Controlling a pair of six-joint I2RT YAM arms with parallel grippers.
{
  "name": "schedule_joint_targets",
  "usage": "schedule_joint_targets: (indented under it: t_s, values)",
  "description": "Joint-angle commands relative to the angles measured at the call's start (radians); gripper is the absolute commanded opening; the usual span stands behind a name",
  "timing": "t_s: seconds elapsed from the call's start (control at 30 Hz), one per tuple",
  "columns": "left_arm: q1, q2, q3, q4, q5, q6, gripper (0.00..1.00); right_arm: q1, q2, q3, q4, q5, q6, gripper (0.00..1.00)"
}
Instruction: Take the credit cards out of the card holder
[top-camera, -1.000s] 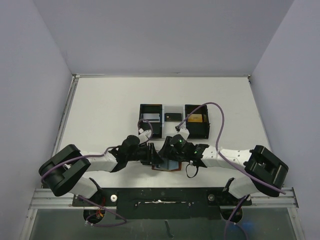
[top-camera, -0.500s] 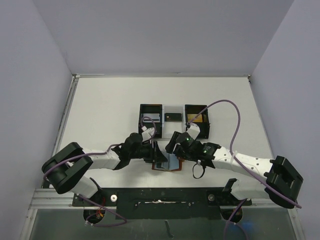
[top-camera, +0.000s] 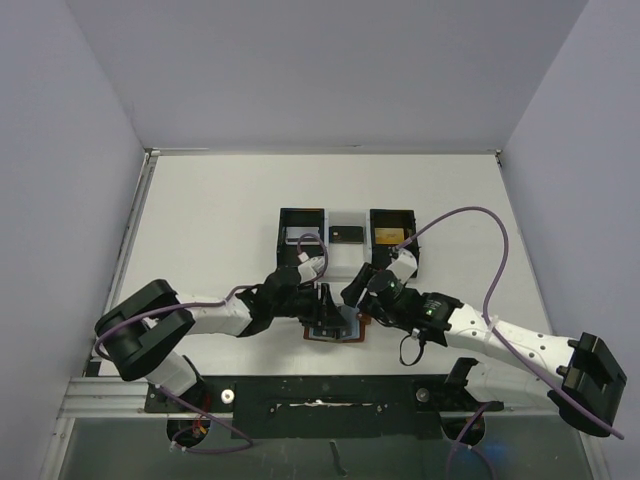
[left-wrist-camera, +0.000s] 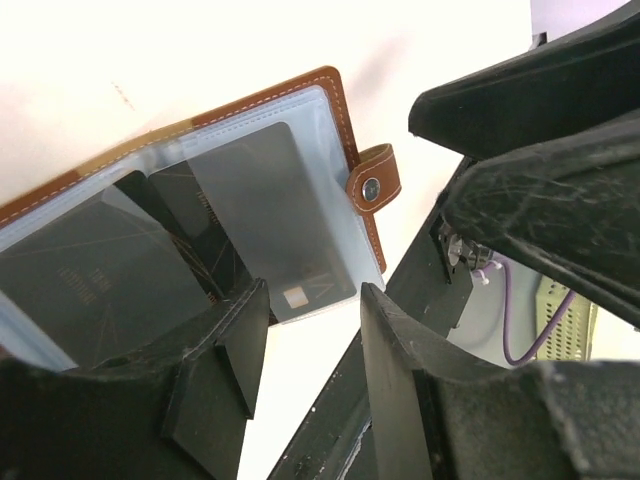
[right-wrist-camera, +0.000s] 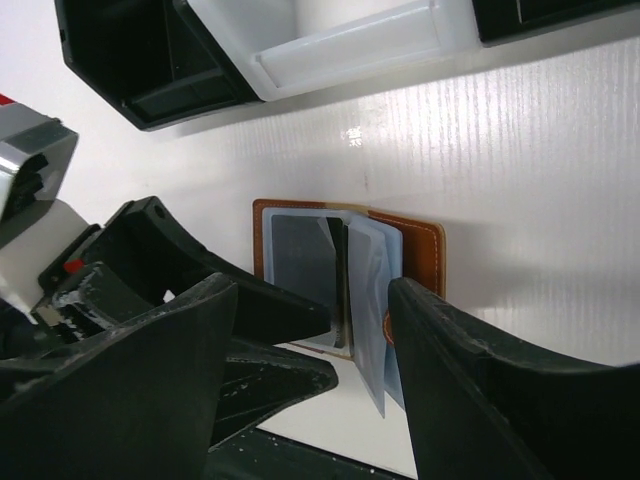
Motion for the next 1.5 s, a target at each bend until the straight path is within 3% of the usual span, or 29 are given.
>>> schedule_joint_targets:
  t_s: [0.0, 0.33, 0.73, 1.07, 1.47]
  values:
    - [0.002, -0.076, 0.000, -0.020, -0.056, 0.017, 0.41, -0.007, -0.030, -0.022, 0.058, 0.012, 0.016, 0.61]
    - [0.006, -0.133, -0.019, -0.087, -0.137, 0.024, 0.41, -0.007, 0.003, -0.031, 0.125, -0.101, -0.020, 0.42]
    - [0.000, -0.011, 0.028, -0.031, -0.069, 0.018, 0.40, -0.018, 0.165, -0.032, -0.040, -0.089, 0.051, 0.39]
    - [-0.001, 0.054, 0.109, -0.153, -0.099, 0.042, 0.40, -0.030, 0.212, -0.072, -0.023, -0.106, 0.064, 0.39]
    - [-0.005, 0.100, 0.094, -0.128, -0.090, 0.006, 0.37, -0.039, 0.245, -0.088, -0.001, -0.123, 0.070, 0.37]
